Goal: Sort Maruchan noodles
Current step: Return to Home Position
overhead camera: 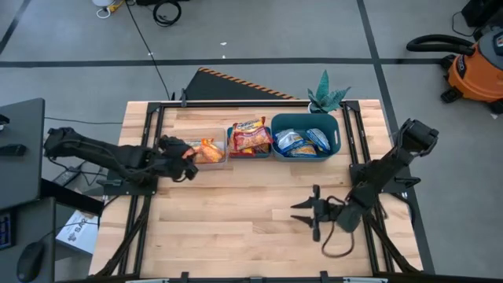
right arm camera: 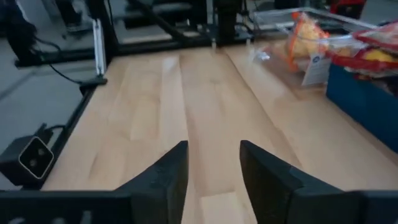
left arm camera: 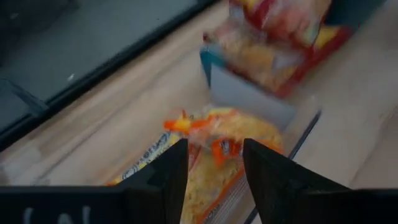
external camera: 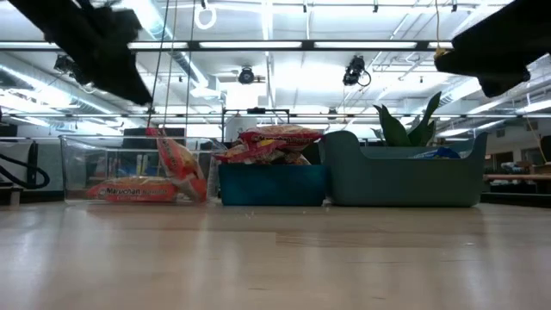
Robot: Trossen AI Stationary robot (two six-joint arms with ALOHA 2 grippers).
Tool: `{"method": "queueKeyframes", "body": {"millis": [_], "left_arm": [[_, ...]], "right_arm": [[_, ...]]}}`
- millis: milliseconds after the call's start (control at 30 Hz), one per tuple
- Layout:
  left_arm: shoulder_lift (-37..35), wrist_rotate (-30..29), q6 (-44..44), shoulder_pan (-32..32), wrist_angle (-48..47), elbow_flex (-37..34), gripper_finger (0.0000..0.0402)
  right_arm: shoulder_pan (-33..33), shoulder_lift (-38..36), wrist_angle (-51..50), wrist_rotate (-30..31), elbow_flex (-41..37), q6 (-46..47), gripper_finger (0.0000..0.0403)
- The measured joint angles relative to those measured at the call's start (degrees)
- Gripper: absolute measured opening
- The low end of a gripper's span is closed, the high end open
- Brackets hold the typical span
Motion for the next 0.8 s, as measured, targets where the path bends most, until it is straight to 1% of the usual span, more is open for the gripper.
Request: {"method": "queueKeyframes", "body": {"millis": [67,133,267,333,400,467,533,567,633,733,800], "left_arm": [[-2.2,-2.1,-1.0,-2.3,0.4,0.0,0.0161],[-4.1,-3.0,-1.4,-4.9,0.5,0.0,0.0162],[-6.5,-8.1,-2.4,-10.7,2.7,-0.6,0.0162],[-8.2,-9.9,-1.5,-13.4,7.5,-3.1,0.0161],[-10.2,-9.5,0.0,-15.1,12.8,-7.4,0.0155],[-12.6,-8.1,2.5,-15.8,21.1,-12.1,0.0146],[-15.8,-6.1,5.8,-15.7,28.9,-16.9,0.0136],[-16.9,-5.1,8.2,-15.4,33.9,-18.9,0.013],[-19.8,-3.1,12.2,-14.2,40.7,-22.9,0.0118],[-24.4,0.5,16.6,-11.3,47.6,-27.8,0.01],[-27.9,2.7,18.8,-9.6,48.8,-30.2,0.0087]], "right_arm": [[-0.6,-2.9,3.6,-0.9,-3.6,-1.4,0.0139],[-2.5,-6.3,6.9,-4.1,-7.4,-2.0,0.0128],[-7.0,-13.4,14.6,-10.5,-15.4,-3.2,0.0106],[-9.0,-17.5,17.6,-13.2,-19.5,-4.3,0.0096],[-10.4,-21.9,21.1,-14.7,-23.2,-5.6,0.0088],[-11.8,-26.6,24.9,-15.4,-26.7,-7.7,0.0081],[-13.3,-31.3,23.2,-16.2,-27.3,-9.4,0.0075],[-13.9,-34.0,21.4,-17.1,-27.3,-10.1,0.0072],[-15.7,-37.9,19.8,-19.9,-27.2,-10.7,0.0067],[-17.5,-44.3,14.6,-23.2,-27.4,-11.2,0.006],[-18.3,-48.0,10.1,-23.8,-27.4,-11.0,0.0056]]}}
